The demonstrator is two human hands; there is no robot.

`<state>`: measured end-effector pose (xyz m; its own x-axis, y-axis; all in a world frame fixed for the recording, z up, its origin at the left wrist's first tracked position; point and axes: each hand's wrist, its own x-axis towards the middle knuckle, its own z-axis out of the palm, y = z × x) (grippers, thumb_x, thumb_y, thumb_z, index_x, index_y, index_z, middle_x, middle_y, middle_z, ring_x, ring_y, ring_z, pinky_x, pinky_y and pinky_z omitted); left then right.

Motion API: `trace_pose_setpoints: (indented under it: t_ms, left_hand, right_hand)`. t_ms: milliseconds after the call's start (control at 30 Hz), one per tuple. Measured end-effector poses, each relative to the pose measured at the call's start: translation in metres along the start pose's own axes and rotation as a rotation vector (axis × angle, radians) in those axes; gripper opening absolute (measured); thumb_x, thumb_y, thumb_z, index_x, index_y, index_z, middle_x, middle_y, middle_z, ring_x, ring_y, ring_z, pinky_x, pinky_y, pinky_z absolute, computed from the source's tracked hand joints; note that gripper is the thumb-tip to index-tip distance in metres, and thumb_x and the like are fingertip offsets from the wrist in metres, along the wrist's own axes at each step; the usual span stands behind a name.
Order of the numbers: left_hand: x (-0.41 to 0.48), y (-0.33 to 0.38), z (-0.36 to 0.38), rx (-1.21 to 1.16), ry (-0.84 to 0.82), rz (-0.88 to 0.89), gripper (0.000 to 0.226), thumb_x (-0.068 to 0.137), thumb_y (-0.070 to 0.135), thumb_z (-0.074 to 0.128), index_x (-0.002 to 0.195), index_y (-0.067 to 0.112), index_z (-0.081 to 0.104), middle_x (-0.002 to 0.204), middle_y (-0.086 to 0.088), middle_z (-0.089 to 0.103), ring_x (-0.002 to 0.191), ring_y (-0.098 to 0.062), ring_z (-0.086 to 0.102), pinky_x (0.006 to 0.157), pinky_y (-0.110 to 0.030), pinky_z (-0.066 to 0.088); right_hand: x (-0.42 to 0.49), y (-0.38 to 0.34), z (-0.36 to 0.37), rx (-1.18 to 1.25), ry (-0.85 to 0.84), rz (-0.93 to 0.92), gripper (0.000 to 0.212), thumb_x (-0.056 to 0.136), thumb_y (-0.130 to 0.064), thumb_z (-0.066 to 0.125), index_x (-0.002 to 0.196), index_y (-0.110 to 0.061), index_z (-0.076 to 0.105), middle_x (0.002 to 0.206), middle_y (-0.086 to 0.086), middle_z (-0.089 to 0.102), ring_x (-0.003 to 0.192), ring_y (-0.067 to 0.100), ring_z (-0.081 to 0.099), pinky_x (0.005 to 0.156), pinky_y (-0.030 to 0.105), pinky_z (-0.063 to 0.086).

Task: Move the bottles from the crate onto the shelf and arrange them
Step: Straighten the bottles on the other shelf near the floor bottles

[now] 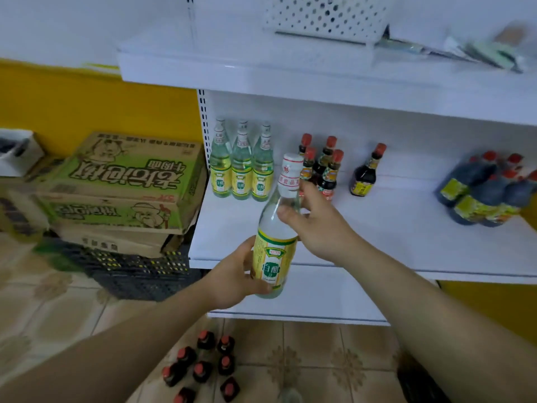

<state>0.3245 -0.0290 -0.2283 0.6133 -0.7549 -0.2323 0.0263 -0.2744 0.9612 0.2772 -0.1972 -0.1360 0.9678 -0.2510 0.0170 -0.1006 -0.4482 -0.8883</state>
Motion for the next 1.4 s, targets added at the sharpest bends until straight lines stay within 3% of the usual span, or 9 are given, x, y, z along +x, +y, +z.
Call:
trace_pose_setpoints:
  t_ms: [200,300,400,700,767,900,1033,1267,1400]
  left_hand:
    - [0.041,-0.051,-0.025,0.000,0.216,-0.111,0.084,0.077,-0.003,0.072,0.141,0.028,0.027,0.115,0.009,0.062,0.103,-0.007,0.063,0.086,-0.028,0.055]
    - [0.069,-0.071,-0.048,0.018,0.328,-0.109,0.079,0.079,-0.007,0.069,0.138,0.028,0.029,0.107,0.007,0.062,0.096,-0.010,0.061,0.072,-0.018,0.054]
    - [0.095,-0.095,-0.070,0.092,0.388,-0.098,0.084,0.078,0.002,0.072,0.143,0.031,0.025,0.117,0.001,0.061,0.106,-0.018,0.058,0.082,-0.031,0.053]
    - [0.138,-0.138,-0.102,0.095,0.473,-0.043,0.079,0.079,0.000,0.071,0.136,0.035,0.028,0.114,0.008,0.060,0.096,-0.003,0.056,0.069,-0.002,0.041]
    - [0.147,-0.141,-0.110,0.083,0.480,-0.011,0.077,0.079,-0.002,0.071,0.128,0.040,0.030,0.111,0.011,0.058,0.094,0.006,0.054,0.072,-0.003,0.044]
    - [0.164,-0.143,-0.126,0.088,0.502,0.000,0.077,0.079,0.004,0.072,0.140,0.029,0.031,0.117,0.005,0.059,0.105,-0.016,0.058,0.087,-0.029,0.050]
    - [0.179,-0.141,-0.136,0.061,0.543,0.033,0.068,0.083,-0.003,0.065,0.139,0.020,0.034,0.113,0.006,0.054,0.101,-0.010,0.054,0.072,-0.004,0.042]
    - [0.201,-0.135,-0.148,0.012,0.545,0.043,0.077,0.082,-0.006,0.064,0.144,0.021,0.028,0.118,0.006,0.053,0.104,-0.010,0.052,0.074,-0.005,0.042]
    - [0.211,-0.134,-0.151,0.039,0.552,0.018,0.072,0.083,-0.004,0.064,0.142,0.019,0.031,0.116,0.006,0.053,0.107,-0.014,0.053,0.084,-0.020,0.039]
  right_hand:
    - [0.066,0.044,0.041,-0.060,-0.225,-0.031,0.053,0.093,-0.036,0.054,0.140,-0.032,0.029,0.140,-0.006,0.049,0.127,0.015,0.047,0.107,0.044,0.038]
    - [0.098,0.058,0.061,-0.069,-0.250,-0.067,0.053,0.096,-0.029,0.053,0.141,-0.027,0.027,0.140,-0.005,0.048,0.125,0.016,0.048,0.104,0.036,0.039]
    - [0.123,0.070,0.084,-0.095,-0.251,-0.106,0.054,0.096,-0.025,0.053,0.143,-0.023,0.026,0.140,-0.003,0.047,0.125,0.016,0.046,0.097,0.028,0.037]
    - [0.170,0.099,0.128,-0.095,-0.212,-0.140,0.055,0.095,-0.021,0.054,0.144,-0.021,0.029,0.140,-0.002,0.048,0.127,0.018,0.046,0.104,0.037,0.038]
    - [0.181,0.099,0.133,-0.099,-0.182,-0.152,0.054,0.095,-0.021,0.055,0.143,-0.020,0.031,0.140,0.000,0.047,0.127,0.018,0.046,0.106,0.037,0.037]
    - [0.208,0.101,0.142,-0.129,-0.104,-0.188,0.051,0.091,-0.025,0.059,0.138,-0.017,0.041,0.134,0.005,0.050,0.124,0.021,0.048,0.105,0.043,0.039]
    - [0.230,0.097,0.147,-0.169,-0.067,-0.180,0.049,0.090,-0.026,0.061,0.136,-0.019,0.044,0.131,0.004,0.049,0.118,0.019,0.050,0.102,0.036,0.040]
    - [0.252,0.096,0.151,-0.228,0.040,-0.177,0.053,0.091,-0.026,0.060,0.139,-0.018,0.040,0.138,0.004,0.049,0.125,0.022,0.047,0.099,0.029,0.037]
    - [0.257,0.097,0.153,-0.261,0.104,-0.152,0.050,0.090,-0.028,0.062,0.135,-0.014,0.043,0.137,0.007,0.051,0.123,0.026,0.048,0.098,0.033,0.039]
